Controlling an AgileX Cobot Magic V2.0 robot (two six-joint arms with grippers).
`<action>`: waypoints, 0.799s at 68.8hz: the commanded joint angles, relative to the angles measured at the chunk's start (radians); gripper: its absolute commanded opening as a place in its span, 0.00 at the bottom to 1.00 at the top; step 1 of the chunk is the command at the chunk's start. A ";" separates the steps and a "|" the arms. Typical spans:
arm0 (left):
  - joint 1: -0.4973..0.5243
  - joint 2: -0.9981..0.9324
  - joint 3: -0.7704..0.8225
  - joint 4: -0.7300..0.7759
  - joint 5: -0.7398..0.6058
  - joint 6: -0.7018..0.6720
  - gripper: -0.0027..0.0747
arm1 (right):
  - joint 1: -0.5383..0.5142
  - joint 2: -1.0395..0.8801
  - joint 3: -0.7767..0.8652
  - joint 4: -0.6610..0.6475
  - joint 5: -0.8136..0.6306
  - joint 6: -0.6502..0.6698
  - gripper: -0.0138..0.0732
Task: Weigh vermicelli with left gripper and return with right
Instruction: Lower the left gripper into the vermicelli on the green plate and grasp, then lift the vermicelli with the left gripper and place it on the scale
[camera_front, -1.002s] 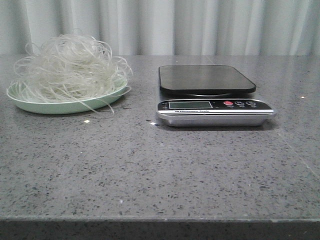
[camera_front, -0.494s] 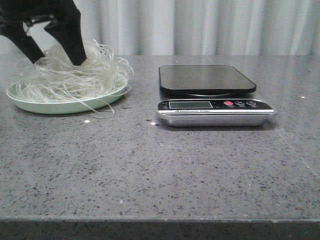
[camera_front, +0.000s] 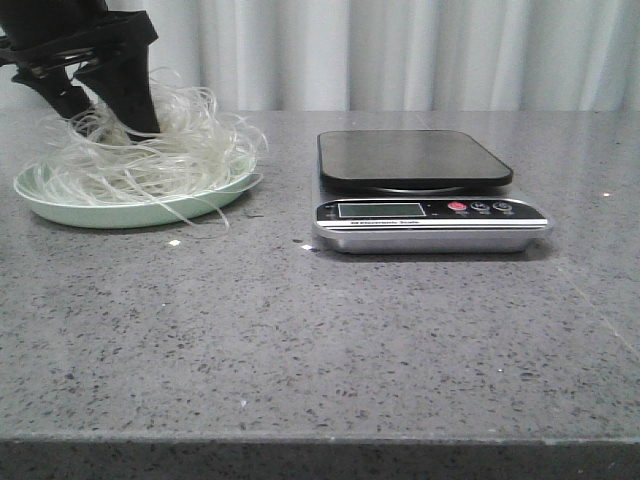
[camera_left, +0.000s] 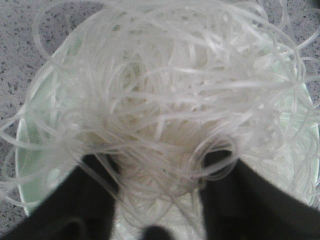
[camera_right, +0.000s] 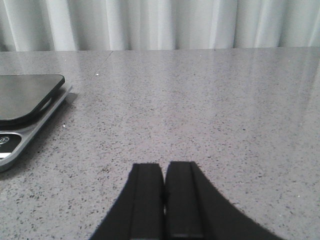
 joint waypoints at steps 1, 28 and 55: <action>-0.007 -0.039 -0.030 -0.028 -0.005 0.000 0.20 | -0.001 -0.017 -0.007 0.005 -0.077 -0.002 0.33; -0.007 -0.048 -0.101 -0.007 0.024 0.000 0.22 | -0.001 -0.017 -0.007 0.005 -0.077 -0.002 0.33; -0.021 -0.143 -0.365 -0.014 0.057 0.000 0.22 | -0.001 -0.017 -0.007 0.005 -0.077 -0.002 0.33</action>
